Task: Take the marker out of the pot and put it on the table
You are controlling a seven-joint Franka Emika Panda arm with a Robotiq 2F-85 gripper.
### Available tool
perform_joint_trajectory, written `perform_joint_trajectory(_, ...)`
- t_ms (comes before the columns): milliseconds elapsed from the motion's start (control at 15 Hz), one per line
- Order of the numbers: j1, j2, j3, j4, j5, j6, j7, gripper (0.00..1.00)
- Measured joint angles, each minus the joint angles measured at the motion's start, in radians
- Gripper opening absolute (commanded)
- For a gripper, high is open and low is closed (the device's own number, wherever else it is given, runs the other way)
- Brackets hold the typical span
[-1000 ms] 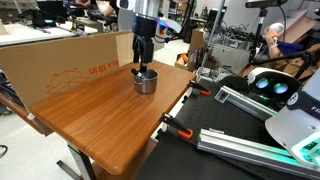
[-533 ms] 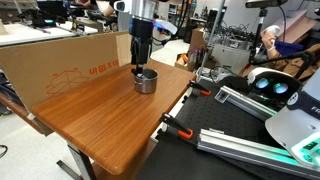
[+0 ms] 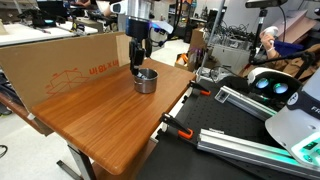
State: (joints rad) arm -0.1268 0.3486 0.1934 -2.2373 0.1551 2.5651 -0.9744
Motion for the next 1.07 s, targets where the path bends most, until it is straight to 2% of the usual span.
perform_joint_trajectory(133,0.000,0.004,-0.001,0.011,0.000,-0.014,0.000,0.00)
perform_joint_trajectory(267,0.000,0.007,-0.003,0.018,0.000,-0.026,0.001,0.05)
perform_joint_trajectory(1067,0.000,-0.015,0.001,-0.001,0.017,0.009,0.124,0.05)
